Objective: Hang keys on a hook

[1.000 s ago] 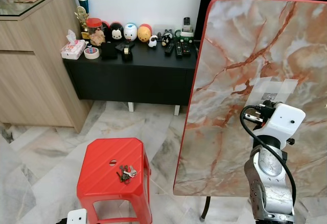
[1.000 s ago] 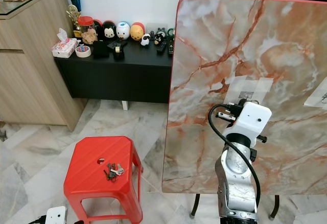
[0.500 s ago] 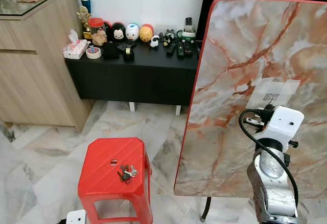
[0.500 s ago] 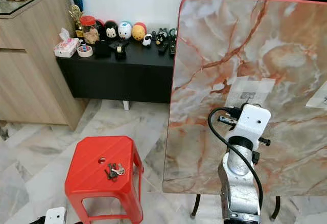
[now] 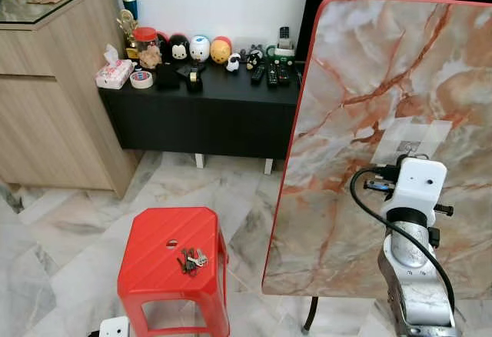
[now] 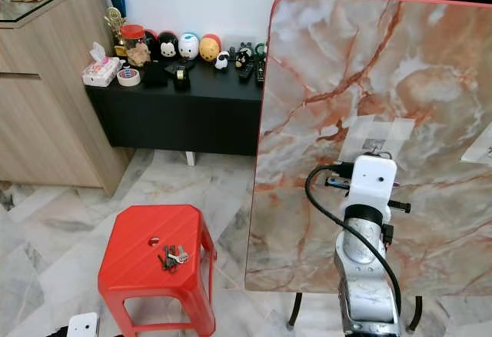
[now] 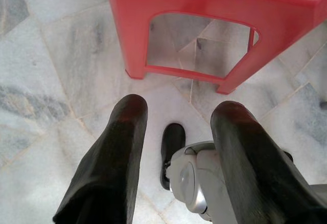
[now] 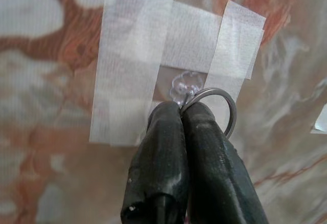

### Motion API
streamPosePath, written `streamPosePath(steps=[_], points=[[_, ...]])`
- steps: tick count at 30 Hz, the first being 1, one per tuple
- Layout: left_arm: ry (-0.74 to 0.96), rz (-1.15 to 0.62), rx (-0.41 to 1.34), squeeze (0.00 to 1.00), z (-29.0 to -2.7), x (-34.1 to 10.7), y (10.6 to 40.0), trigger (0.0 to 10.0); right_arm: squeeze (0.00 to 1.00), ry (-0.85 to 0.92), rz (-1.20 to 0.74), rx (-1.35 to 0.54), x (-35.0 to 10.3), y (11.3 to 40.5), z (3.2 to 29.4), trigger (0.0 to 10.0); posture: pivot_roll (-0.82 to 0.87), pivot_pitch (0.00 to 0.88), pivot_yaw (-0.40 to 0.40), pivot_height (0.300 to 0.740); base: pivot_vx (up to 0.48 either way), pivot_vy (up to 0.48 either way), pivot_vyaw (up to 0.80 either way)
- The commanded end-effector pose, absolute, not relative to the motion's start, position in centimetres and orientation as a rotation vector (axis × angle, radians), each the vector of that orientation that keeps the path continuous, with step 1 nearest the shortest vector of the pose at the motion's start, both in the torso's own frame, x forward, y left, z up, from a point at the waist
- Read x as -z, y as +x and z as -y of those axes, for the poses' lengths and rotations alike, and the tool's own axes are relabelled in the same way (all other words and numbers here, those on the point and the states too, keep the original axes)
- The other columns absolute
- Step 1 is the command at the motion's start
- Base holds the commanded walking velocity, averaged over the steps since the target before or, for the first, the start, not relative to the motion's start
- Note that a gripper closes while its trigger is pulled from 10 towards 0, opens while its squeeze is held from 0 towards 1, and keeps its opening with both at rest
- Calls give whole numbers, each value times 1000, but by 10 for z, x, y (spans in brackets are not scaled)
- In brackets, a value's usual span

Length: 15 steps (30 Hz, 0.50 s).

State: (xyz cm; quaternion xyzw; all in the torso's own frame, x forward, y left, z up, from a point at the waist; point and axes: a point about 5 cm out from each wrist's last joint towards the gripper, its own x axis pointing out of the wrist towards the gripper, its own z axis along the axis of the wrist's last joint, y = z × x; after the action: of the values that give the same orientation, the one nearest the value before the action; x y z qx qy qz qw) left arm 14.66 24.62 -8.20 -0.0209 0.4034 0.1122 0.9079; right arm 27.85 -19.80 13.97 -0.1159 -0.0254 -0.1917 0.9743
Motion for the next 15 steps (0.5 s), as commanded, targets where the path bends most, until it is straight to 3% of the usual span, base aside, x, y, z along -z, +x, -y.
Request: streamPosePath(steps=[1,15], points=[[-44,-860,-233,0,-246,85,141,10000,0,-289,82,388,-148,272,202,10000,45,0,-75,740,0,0,0],[-38,-821,-220,0,-244,81,149,10000,0,-431,-23,344,-138,262,216,10000,34,0,-69,740,0,0,0]])
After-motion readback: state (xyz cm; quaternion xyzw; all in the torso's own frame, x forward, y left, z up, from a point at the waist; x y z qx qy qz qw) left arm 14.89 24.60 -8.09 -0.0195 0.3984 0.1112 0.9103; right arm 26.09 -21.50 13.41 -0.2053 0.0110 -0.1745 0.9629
